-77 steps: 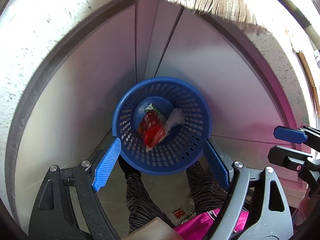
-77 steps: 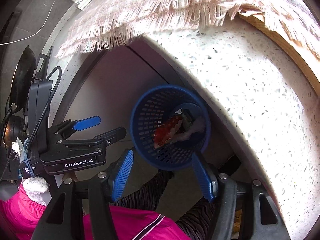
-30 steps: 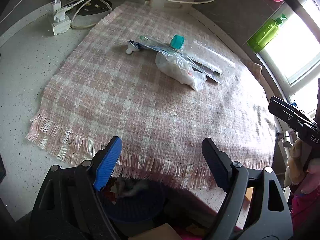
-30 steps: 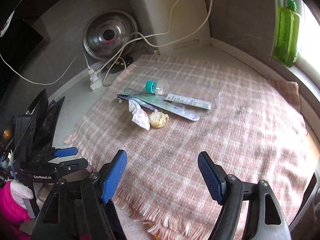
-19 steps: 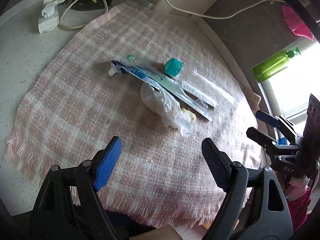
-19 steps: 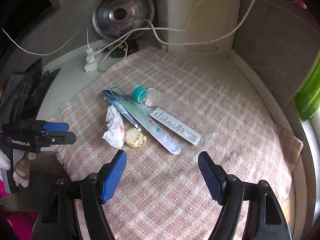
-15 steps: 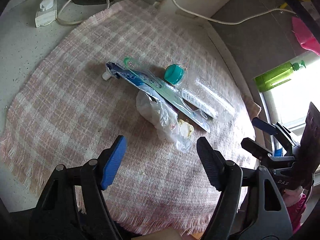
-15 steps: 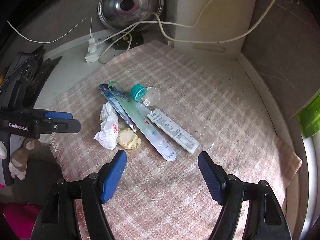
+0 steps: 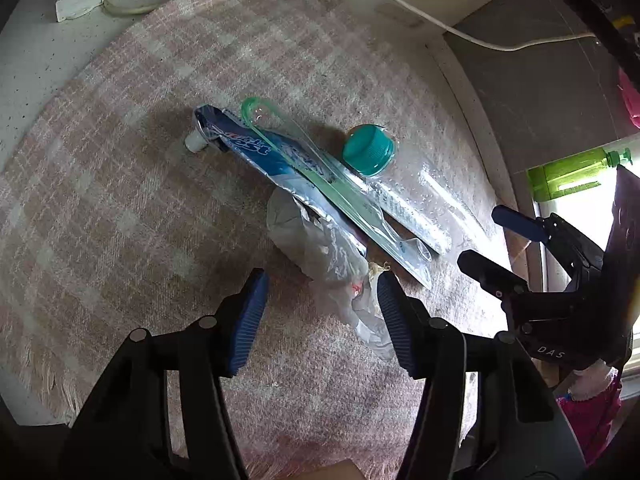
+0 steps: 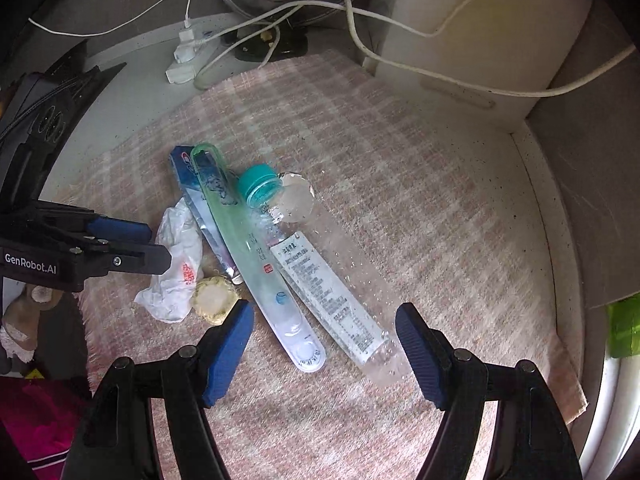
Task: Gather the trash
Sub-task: 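Move both tools back up toward the toothpaste tube and bottle on the cloth, then grasp the white plastic wrapper with the left tool while the right tool grasps the water bottle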
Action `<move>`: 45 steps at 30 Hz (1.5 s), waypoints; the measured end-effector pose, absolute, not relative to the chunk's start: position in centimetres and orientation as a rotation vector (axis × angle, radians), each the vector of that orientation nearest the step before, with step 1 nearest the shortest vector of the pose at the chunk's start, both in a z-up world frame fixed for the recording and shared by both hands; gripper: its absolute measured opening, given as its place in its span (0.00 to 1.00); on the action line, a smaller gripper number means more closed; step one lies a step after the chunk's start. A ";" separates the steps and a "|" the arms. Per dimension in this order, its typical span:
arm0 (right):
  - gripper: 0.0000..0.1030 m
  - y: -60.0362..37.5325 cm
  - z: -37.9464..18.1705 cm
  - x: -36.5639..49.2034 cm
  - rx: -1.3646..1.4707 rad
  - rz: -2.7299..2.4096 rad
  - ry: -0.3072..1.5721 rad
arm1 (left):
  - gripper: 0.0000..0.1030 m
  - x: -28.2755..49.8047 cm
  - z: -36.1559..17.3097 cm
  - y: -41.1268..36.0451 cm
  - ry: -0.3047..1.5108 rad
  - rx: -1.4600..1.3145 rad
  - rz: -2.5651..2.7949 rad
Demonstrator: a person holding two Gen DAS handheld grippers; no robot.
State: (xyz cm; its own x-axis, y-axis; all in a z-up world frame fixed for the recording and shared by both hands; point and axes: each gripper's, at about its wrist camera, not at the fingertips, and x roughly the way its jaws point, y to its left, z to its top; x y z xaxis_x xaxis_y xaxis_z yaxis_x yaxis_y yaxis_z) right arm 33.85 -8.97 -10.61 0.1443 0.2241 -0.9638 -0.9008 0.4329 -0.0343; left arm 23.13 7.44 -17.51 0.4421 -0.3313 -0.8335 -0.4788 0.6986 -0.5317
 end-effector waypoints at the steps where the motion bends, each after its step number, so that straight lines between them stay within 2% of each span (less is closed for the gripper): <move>1: 0.73 -8.7 -10.9 34.0 -0.760 0.935 1.140 | 0.50 23.2 -17.8 7.5 1.150 -0.845 0.104; 5: 0.73 -7.6 -12.1 34.4 -0.803 0.945 1.147 | 0.41 23.6 -18.6 7.7 1.154 -0.870 0.096; 7: 0.73 -7.0 -12.7 34.4 -0.831 0.943 1.147 | 0.40 23.9 -18.9 7.8 1.155 -0.878 0.086; 9: 0.73 -6.5 -13.3 34.5 -0.847 0.939 1.154 | 0.27 24.2 -19.1 7.6 1.149 -0.875 0.075; 11: 0.73 -6.2 -13.8 34.6 -0.859 0.933 1.157 | 0.20 24.5 -19.3 7.4 1.156 -0.870 0.065; 13: 0.74 -5.9 -14.1 34.7 -0.878 0.920 1.146 | 0.18 24.6 -19.4 7.2 1.150 -0.865 0.056; 15: 0.72 -5.8 -14.2 34.8 -0.881 0.915 1.141 | 0.09 24.6 -19.4 7.2 1.140 -0.869 0.043; 22: 0.67 -5.8 -13.9 34.8 -0.889 0.927 1.119 | 0.06 23.6 -19.1 8.0 1.130 -0.867 0.040; 24: 0.59 -5.9 -13.6 34.9 -0.886 0.923 1.118 | 0.05 23.4 -18.8 8.4 1.125 -0.862 0.041; 26: 0.56 -6.0 -13.2 35.1 -0.876 0.933 1.124 | 0.05 23.1 -18.6 8.8 1.119 -0.867 0.038; 28: 0.56 -5.8 -13.3 35.2 -0.886 0.947 1.134 | 0.05 22.8 -18.4 9.0 1.113 -0.866 0.039; 32: 0.67 -4.8 -14.5 35.1 -0.940 0.927 1.127 | 0.05 22.4 -18.2 8.9 1.115 -0.856 0.043; 36: 0.63 -3.9 -15.4 34.3 -1.031 0.933 1.085 | 0.05 21.5 -17.7 8.9 1.108 -0.858 0.045; 45: 0.57 -5.7 -12.0 34.1 -0.917 0.960 1.069 | 0.05 19.6 -16.2 9.3 1.082 -0.851 0.034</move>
State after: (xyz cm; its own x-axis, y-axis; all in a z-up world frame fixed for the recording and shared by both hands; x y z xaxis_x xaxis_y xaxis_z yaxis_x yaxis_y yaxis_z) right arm 34.10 -5.66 -12.04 0.1951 0.1761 -0.9648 -0.9405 0.3126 -0.1331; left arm 19.64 9.35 -16.19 0.5010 -0.3675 -0.7835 -0.4164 0.6913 -0.5905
